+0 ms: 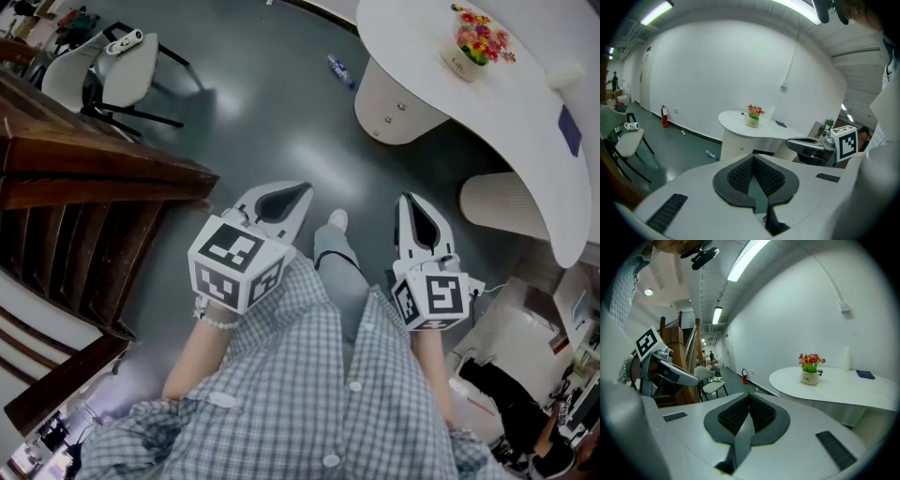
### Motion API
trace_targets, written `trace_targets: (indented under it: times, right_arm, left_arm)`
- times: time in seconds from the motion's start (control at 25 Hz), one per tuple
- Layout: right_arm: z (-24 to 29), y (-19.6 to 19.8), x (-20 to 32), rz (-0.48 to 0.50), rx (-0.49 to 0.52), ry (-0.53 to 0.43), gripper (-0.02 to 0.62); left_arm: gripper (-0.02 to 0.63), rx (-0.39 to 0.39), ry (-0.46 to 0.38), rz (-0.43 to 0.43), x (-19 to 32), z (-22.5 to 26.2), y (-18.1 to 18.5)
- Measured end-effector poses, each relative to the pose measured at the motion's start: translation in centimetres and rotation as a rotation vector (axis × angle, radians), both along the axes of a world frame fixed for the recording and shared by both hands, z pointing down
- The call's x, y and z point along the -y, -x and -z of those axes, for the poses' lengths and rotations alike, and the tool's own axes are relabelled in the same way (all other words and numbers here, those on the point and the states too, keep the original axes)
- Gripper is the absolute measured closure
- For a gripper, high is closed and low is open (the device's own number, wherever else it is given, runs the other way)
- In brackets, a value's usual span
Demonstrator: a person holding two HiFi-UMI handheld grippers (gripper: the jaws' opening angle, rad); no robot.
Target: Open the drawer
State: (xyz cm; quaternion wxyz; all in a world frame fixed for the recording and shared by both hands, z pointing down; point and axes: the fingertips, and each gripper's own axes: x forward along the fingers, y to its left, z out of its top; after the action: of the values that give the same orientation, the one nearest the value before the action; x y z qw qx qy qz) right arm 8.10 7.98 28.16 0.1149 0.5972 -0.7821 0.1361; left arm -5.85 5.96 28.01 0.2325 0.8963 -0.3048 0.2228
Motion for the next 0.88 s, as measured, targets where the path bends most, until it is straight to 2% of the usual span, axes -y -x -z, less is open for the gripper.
trace_targets:
  times: [0.28,0.52,0.88]
  right_arm:
    - [0.3,-0.7,6.1,0.087,0.002,0.002,0.586]
    - [0.0,-3.3,9.4,0.091,0.004,0.002,0.586]
    - [-2.2,-4.6,11.3,0.059,0.049,0.06,0.586]
  left_arm:
    - [0.601,0.001,0.007,0.106,5.1,0.4,-0.1]
    - [0.601,-0.012,0.022,0.149,8.9,-0.2,-1.5]
    - [0.601,0.007,0.032,0.12,11.7,-0.7,-3.1]
